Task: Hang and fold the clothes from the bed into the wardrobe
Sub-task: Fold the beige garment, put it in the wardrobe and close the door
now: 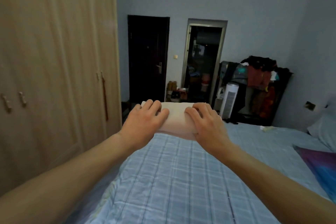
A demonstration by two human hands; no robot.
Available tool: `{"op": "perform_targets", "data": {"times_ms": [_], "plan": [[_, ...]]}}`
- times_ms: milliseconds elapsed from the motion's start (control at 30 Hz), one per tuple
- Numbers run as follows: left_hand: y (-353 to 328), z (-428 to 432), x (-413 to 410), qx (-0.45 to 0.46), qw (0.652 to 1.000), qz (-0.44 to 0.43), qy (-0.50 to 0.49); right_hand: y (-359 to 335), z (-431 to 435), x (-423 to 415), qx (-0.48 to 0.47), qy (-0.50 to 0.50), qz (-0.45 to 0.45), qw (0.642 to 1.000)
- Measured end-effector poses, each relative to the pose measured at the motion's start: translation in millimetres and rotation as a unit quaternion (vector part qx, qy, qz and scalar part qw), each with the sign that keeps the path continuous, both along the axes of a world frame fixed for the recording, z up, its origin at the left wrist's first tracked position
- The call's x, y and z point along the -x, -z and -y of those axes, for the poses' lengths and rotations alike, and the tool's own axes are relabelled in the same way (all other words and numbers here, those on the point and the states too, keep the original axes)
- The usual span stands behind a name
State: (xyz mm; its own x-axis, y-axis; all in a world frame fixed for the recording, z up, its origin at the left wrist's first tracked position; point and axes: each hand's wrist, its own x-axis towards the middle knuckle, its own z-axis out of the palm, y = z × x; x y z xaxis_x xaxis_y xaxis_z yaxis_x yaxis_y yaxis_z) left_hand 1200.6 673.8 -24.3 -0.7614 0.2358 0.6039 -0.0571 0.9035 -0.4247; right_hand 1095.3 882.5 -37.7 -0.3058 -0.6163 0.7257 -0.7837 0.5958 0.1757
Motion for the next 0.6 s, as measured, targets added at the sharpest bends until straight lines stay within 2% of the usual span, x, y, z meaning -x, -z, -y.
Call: {"op": "perform_targets", "data": {"times_ms": [333,467,600], "plan": [[19.7,12.1,-75.8,0.002,0.988,0.031,-0.153,31.7,60.0,-11.2,-0.001,-0.169,0.051,0.984],[32.1,15.6,-134.5,-0.003,0.973,0.059,-0.225,53.7,98.7,-39.3,0.005,-0.254,0.047,0.966],[48.3,33.0,-216.2,-0.027,0.946,0.088,-0.311,63.5,153.3,-99.3,0.005,-0.356,0.060,0.933]]}}
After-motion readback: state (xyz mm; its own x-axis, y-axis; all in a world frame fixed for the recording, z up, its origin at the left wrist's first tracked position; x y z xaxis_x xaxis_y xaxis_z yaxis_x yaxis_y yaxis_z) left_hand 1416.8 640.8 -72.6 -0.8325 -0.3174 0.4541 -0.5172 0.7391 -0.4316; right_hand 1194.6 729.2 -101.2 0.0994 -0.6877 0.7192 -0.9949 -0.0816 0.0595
